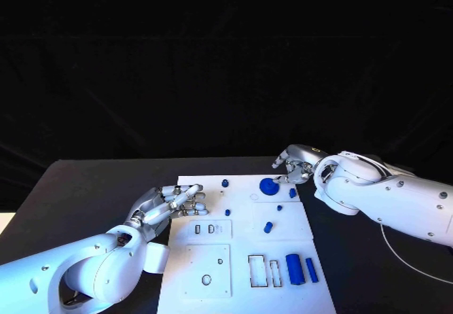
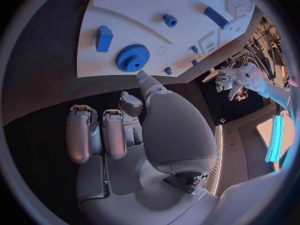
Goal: Assemble the parts on the task board
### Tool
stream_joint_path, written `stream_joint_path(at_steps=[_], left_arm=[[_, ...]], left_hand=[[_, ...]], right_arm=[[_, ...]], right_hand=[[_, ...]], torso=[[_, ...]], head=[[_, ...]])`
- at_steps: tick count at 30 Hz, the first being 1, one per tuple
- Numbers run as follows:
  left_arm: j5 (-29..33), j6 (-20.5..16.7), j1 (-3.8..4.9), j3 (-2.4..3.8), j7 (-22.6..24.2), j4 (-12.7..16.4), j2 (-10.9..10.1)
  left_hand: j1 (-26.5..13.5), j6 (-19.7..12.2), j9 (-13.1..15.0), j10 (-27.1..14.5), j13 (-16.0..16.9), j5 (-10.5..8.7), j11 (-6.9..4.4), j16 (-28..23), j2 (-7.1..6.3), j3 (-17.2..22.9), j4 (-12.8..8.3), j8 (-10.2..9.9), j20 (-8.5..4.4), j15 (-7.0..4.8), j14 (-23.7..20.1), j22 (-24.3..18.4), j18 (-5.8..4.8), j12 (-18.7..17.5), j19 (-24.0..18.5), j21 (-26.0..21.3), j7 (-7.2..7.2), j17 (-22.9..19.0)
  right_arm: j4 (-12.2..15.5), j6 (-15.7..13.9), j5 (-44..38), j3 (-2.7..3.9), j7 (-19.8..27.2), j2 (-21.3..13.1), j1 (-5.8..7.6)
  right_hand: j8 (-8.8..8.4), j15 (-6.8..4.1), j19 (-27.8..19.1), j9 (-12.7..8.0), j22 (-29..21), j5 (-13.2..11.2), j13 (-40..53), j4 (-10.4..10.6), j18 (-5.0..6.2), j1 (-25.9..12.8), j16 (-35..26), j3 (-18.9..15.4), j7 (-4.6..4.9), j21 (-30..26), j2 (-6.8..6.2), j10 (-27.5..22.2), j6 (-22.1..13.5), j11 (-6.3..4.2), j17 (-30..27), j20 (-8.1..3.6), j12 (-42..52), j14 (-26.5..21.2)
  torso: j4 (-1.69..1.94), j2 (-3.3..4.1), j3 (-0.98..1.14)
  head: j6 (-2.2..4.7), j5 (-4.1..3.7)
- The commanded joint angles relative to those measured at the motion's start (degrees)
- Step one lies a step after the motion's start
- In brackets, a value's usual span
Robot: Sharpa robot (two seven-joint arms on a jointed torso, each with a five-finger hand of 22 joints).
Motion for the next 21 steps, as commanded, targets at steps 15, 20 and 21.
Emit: stream_joint_path(at_steps=[15,20,21], left_arm=[[-0.3,1.4,0.06,0.04,0.2,-0.3,0.2],[-0.3,1.4,0.06,0.04,0.2,-0.3,0.2],[-0.3,1.4,0.06,0.04,0.2,-0.3,0.2]], left_hand=[[0.0,0.0,-0.1,-0.1,-0.1,-0.02,0.21,-0.3,0.52,0.0,-0.3,-0.2,0.10,0.14,0.4,-0.1,0.54,-0.2,0.5,-0.1,0.32,0.1],[0.0,0.0,-0.1,-0.1,-0.1,-0.02,0.21,-0.3,0.52,0.0,-0.3,-0.2,0.10,0.14,0.4,-0.1,0.54,-0.2,0.5,-0.1,0.32,0.1],[0.0,0.0,-0.1,-0.1,-0.1,-0.02,0.21,-0.3,0.52,0.0,-0.3,-0.2,0.10,0.14,0.4,-0.1,0.54,-0.2,0.5,-0.1,0.32,0.1]], right_arm=[[-1.8,5.6,0.7,-0.16,-1.6,2.1,-1.17],[-2.0,5.5,-0.1,-0.17,-1.6,2.5,-1.21],[-2.0,5.4,-0.3,-0.17,-1.6,2.6,-1.21]], right_hand=[[0.37,0.39,0.7,0.1,1.1,-0.1,8.2,0.8,-1.26,1.3,1.1,-1.4,0.27,0.6,0.70,1.7,0.4,0.10,3.3,0.42,6.9,4.0],[0.50,0.39,0.9,0.1,1.4,-0.1,8.7,0.8,-1.32,1.5,1.3,-1.4,0.25,0.7,0.88,1.8,0.6,0.09,3.6,0.43,7.3,4.0],[0.54,0.38,0.9,0.1,1.5,-0.1,8.8,0.8,-1.33,1.5,1.3,-1.4,0.24,0.7,0.97,1.8,0.7,0.08,3.7,0.43,7.3,4.0]], torso=[[0.04,-0.01,-0.08],[0.02,0.02,-0.08],[-0.01,0.01,-0.08]], head=[[-0.58,0.00],[-0.55,-0.03],[-0.58,0.06]])
